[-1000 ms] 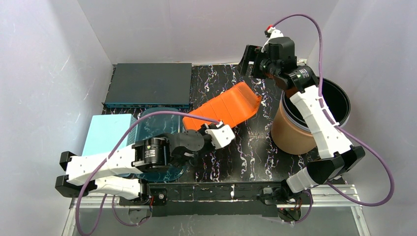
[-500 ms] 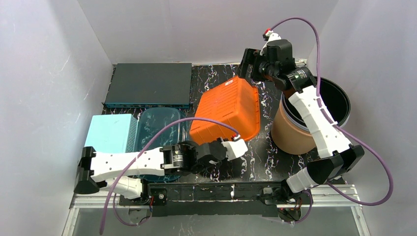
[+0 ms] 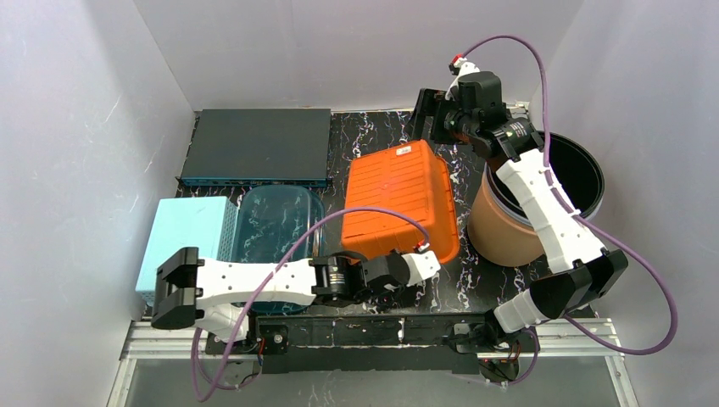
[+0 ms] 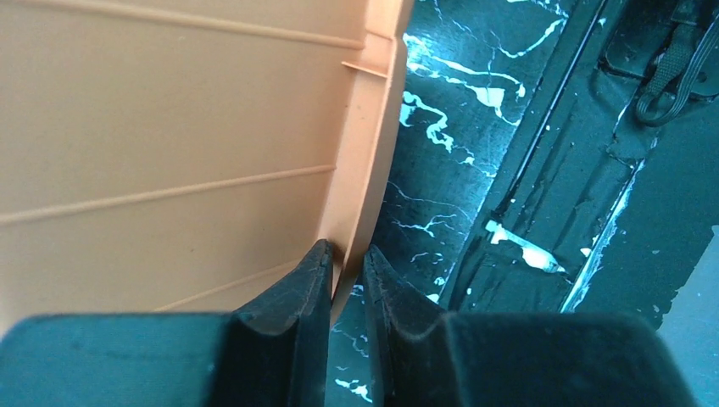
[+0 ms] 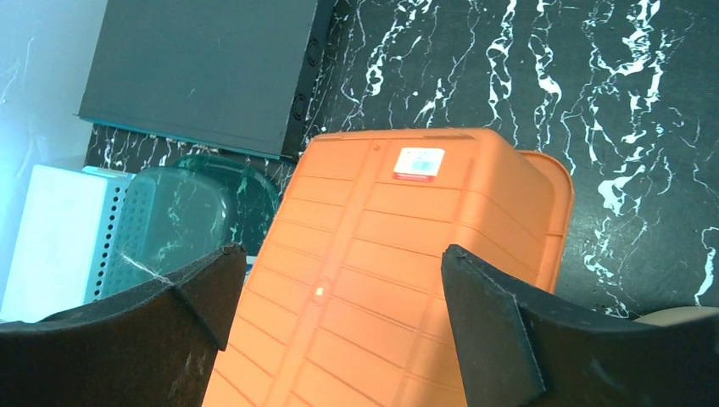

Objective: Turn the large container upside down

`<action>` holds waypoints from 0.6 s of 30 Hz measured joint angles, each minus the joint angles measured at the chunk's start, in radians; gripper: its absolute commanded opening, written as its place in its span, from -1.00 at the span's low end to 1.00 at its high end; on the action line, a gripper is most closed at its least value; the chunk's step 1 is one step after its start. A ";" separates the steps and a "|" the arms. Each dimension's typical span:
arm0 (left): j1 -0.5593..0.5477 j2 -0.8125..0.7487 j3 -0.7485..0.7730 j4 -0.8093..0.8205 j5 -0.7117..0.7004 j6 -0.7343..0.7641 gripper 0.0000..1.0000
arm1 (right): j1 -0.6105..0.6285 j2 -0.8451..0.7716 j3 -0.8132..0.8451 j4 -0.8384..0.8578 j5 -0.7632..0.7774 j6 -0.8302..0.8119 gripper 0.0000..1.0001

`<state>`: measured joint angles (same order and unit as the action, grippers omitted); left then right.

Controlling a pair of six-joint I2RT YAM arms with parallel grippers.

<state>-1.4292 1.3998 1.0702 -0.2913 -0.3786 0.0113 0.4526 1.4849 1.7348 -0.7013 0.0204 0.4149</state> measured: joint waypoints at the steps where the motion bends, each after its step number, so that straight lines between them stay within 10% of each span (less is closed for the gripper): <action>1: 0.000 0.018 0.000 0.004 0.006 -0.009 -1.00 | 0.000 0.000 0.000 0.001 -0.006 0.000 0.86; 18: -0.010 0.183 -0.065 0.024 0.083 -0.086 -0.99 | 0.000 0.001 -0.084 -0.006 -0.100 -0.033 0.86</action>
<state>-1.4387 1.5829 1.0050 -0.2676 -0.2955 -0.0750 0.4526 1.4860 1.6512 -0.7071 -0.0792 0.3817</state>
